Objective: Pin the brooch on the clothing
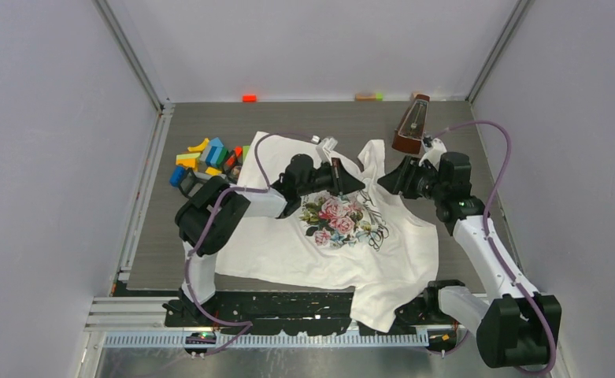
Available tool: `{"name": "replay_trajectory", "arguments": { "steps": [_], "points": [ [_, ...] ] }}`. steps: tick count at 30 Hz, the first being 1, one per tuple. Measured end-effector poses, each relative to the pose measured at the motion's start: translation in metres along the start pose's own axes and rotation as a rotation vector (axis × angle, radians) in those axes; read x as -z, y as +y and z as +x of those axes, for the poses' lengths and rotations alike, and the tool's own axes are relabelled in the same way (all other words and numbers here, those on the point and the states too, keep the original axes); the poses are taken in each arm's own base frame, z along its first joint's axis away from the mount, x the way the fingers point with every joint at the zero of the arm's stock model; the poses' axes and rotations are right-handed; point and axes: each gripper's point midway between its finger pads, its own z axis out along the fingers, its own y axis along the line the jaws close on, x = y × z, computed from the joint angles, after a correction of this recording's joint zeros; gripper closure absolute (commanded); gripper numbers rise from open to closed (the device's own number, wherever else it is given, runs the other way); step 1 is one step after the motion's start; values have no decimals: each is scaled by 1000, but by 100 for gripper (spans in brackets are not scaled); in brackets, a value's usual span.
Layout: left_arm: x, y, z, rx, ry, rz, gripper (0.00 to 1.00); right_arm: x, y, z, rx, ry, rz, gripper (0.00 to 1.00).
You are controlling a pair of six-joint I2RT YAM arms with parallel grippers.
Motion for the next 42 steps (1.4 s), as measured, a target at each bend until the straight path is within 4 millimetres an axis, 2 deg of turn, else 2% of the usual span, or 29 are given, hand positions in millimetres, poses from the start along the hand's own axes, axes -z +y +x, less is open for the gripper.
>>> {"name": "replay_trajectory", "arguments": {
  "steps": [3,7,10,14,18,23,28,34,38,42],
  "points": [
    [7,-9,-2,2,21,35,100,1,2,9,19,-17,-24,46],
    [21,-18,11,38,91,71,100,1,13,28,58,-18,-78,44],
    [35,-22,21,63,150,82,100,4,35,40,122,-16,-145,43],
    [58,-31,28,90,207,98,100,10,61,44,199,-38,-228,43],
    [74,-40,24,108,222,123,100,14,75,50,233,-37,-274,43],
    [82,-48,18,118,223,144,100,17,87,59,262,-20,-315,43],
    [83,-51,17,128,228,150,100,16,90,65,278,-8,-316,44],
    [84,-51,17,134,231,148,100,13,83,66,282,-10,-271,50],
    [85,-53,16,135,231,148,100,8,80,72,291,14,-257,58],
    [86,-51,17,144,237,139,100,1,76,81,301,47,-236,74]
  ]
}}
